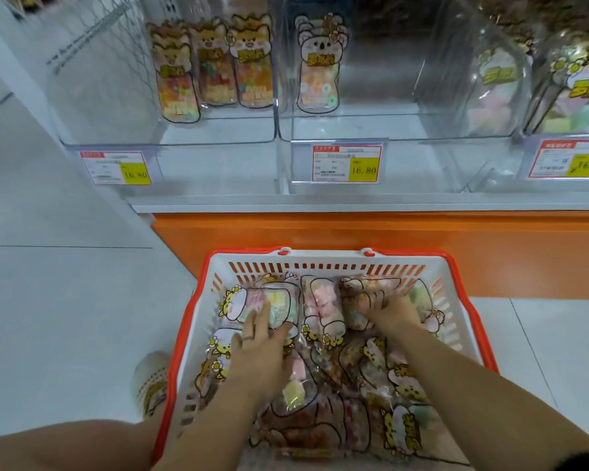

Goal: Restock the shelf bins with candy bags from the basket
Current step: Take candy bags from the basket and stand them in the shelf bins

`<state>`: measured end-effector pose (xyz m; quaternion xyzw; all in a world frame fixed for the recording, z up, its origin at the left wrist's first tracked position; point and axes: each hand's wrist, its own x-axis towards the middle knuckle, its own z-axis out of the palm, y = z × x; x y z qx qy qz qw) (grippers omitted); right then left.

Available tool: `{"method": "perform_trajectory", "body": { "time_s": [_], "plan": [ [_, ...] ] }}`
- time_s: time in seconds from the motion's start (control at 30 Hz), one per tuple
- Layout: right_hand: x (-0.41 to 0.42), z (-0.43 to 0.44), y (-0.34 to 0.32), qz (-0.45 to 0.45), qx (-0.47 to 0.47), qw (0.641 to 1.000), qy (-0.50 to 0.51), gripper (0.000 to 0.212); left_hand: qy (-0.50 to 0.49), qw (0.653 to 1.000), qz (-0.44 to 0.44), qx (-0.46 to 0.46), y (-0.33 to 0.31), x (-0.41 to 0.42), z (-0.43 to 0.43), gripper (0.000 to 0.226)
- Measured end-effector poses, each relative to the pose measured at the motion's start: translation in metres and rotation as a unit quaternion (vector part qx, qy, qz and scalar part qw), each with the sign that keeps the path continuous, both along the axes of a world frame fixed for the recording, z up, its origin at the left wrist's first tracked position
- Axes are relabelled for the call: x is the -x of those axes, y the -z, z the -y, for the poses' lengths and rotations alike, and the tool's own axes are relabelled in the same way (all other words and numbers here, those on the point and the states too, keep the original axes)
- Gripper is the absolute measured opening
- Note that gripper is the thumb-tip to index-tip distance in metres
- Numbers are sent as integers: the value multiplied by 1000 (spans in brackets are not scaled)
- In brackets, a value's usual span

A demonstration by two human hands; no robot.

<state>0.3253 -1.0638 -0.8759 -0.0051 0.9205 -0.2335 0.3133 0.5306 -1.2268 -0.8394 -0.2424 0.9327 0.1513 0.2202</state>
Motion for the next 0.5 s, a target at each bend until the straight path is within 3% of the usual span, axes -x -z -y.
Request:
{"method": "perform_trajectory", "body": {
  "time_s": [0.13, 0.23, 0.33, 0.43, 0.5],
  "plan": [
    [-8, -9, -7, -13, 44, 999, 0, 36, 0, 1000, -1, -4, 2, 2, 0, 56],
    [-15, -21, -27, -71, 98, 993, -6, 26, -7, 1000, 8, -22, -3, 5, 3, 58],
    [-21, -32, -54, -141, 161, 976, -39, 39, -31, 999, 13, -39, -19, 13, 1, 57],
    [-27, -39, -85, -192, 207, 958, -47, 40, -41, 998, -49, -15, -47, 23, -10, 41],
    [-33, -39, -103, -234, 232, 942, -63, 35, -85, 983, -104, -125, -70, 30, -19, 33]
  ]
}}
